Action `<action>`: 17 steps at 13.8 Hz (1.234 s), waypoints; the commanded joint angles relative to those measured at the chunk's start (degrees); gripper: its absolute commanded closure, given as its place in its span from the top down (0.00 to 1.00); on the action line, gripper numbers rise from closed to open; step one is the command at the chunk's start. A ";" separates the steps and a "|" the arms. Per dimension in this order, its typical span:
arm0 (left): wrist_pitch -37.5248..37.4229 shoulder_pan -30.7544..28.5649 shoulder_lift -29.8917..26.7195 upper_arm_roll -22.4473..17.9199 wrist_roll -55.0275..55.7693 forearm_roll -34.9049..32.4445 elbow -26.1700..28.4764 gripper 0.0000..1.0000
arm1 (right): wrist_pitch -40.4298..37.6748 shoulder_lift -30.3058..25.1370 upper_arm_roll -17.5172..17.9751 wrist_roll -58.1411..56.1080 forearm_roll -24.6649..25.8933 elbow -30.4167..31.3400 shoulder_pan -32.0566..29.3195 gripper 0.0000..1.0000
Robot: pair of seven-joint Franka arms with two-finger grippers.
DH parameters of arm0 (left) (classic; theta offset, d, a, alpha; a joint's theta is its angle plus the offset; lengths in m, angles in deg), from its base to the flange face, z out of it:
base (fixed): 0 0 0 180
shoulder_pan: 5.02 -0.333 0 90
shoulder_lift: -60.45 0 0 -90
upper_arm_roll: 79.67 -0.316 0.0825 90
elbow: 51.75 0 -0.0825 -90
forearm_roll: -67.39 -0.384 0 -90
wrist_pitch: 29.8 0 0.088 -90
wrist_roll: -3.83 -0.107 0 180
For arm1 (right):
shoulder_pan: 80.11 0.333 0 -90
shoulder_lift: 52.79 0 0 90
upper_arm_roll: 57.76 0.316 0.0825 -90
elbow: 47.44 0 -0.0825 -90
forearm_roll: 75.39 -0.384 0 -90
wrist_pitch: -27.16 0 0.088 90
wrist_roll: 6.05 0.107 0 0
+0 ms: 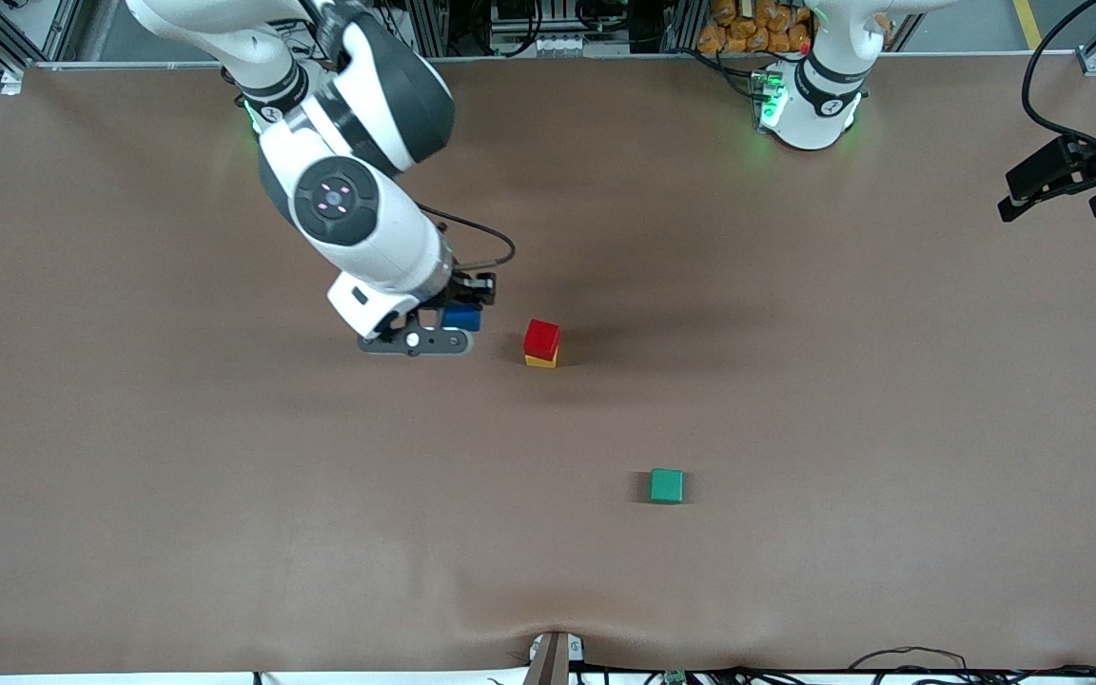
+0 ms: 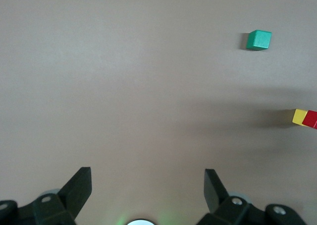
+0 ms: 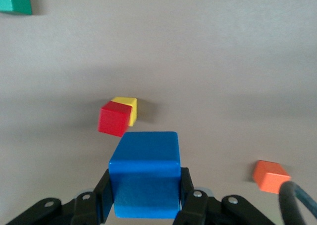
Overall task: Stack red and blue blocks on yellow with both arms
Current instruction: 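Lift the blue cube with the right gripper toward the red-yellow stack, then lower the blue cube onto the red cube and open the right gripper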
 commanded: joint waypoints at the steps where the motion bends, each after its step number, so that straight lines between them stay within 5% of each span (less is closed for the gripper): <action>1: -0.74 0.04 -0.09 3.08 0.82 -2.22 -0.25 1.00 | 1.20 5.82 -0.69 4.50 -0.59 -6.25 3.34 0.00; 17: -2.93 -0.66 -2.99 3.80 -0.41 -1.26 2.83 1.00 | 7.37 13.13 -0.87 9.17 0.12 -6.17 8.19 0.00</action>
